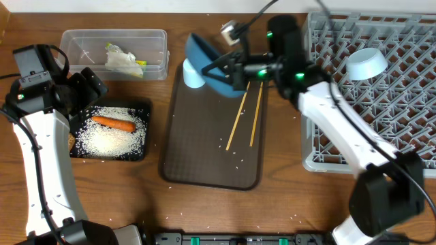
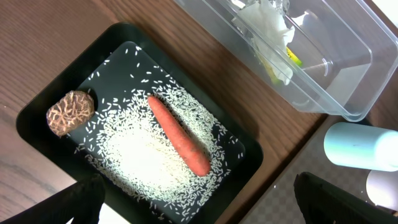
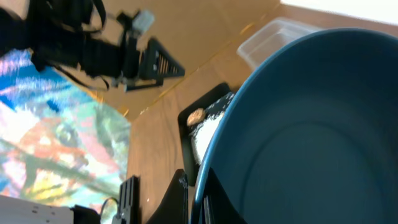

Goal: Sort waste into correct bins and load items into the dishwasher rack
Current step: 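Lift the blue plate and carry it right toward the dish rack, then lower the blue plate upright into the dish rack slots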

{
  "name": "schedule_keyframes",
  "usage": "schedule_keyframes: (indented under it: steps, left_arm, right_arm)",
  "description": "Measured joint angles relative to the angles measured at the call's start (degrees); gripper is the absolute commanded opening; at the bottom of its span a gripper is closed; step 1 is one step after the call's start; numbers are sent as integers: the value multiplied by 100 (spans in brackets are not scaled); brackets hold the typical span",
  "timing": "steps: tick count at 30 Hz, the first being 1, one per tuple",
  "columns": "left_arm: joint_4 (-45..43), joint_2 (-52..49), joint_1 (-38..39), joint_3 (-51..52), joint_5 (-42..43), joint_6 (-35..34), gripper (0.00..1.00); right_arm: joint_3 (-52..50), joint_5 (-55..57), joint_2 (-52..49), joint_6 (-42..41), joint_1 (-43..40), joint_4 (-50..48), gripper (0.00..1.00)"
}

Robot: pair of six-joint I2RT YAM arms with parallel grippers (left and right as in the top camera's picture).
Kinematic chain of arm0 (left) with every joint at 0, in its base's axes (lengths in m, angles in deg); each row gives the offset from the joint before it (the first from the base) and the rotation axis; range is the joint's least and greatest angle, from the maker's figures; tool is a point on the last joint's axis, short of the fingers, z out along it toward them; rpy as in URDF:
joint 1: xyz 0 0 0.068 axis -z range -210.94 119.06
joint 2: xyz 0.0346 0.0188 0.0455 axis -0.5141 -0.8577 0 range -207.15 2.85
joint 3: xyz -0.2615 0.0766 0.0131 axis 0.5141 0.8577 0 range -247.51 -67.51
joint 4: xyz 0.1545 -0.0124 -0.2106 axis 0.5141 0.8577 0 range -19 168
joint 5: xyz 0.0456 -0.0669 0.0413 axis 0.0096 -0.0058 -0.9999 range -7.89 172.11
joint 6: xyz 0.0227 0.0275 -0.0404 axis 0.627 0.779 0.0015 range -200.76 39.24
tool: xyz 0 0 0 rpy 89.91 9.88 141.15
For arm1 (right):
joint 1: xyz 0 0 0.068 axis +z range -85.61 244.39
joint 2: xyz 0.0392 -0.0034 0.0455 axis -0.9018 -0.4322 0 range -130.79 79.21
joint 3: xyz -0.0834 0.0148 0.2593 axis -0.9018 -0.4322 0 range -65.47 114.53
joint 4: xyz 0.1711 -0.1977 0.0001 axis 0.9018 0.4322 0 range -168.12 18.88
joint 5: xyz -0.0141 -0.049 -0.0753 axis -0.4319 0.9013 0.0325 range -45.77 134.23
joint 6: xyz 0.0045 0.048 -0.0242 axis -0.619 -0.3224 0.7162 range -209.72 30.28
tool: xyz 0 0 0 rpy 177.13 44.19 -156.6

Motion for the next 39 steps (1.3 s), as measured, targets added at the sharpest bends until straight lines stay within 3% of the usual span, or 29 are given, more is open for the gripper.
schedule_keyframes:
  steps: [10, 30, 39]
  left_arm:
    - [0, 0, 0, 0, 0, 0, 98]
    - [0, 0, 0, 0, 0, 0, 98]
    - [-2, 0, 0, 0, 0, 0, 98]
  right_arm:
    - [0, -92, 776, -94, -1523, 505, 1]
    - [0, -699, 907, -179, -5821, 1797, 1]
    - [-323, -1152, 909, -173, -6544, 1792, 1]
